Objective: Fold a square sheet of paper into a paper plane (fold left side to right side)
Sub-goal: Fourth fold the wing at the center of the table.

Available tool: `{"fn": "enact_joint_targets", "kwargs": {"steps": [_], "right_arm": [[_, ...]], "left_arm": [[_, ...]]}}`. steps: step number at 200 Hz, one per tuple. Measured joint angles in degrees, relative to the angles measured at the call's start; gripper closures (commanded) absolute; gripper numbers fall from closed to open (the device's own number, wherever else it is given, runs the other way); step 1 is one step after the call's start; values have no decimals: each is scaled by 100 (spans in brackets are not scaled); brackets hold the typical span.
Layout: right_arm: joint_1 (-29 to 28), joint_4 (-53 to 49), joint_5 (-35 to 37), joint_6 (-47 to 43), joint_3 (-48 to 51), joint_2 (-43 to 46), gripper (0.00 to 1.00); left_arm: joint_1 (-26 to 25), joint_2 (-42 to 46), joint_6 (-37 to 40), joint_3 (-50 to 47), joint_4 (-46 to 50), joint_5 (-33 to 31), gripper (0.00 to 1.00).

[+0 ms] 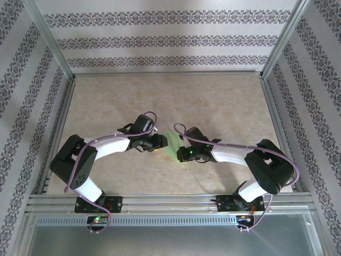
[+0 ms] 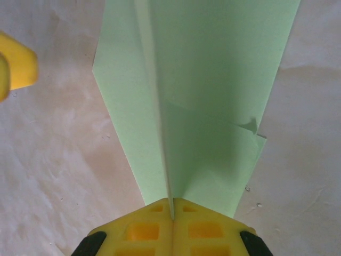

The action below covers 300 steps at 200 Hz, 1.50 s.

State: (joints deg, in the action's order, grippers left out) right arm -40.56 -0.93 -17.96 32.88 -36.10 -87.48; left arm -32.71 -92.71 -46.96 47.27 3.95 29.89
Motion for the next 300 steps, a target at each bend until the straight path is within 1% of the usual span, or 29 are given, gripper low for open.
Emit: {"fn": "enact_joint_targets", "kwargs": {"steps": [52,144,218,242,276,300], "right_arm": [[72,111,-212,7,39,0,99],[146,166,-273,7,103,0,99],[184,166,-278,4,103,0,98],[197,166,-315,7,103,-2,97],[221,168,-321,7,103,-2,94],[221,170,-345,22,103,-2,90]], "left_arm": [[-157,-516,-66,352,-188,-7,56],[-179,-1113,-98,813,-275,-17,55],[-179,-1250,-87,957,-271,-66,55],[-179,-1349,-79,1043,-181,-173,55],[-179,-1368,-63,1051,-157,-214,55],[-179,-1370,-61,1054,-149,-232,55]]}}
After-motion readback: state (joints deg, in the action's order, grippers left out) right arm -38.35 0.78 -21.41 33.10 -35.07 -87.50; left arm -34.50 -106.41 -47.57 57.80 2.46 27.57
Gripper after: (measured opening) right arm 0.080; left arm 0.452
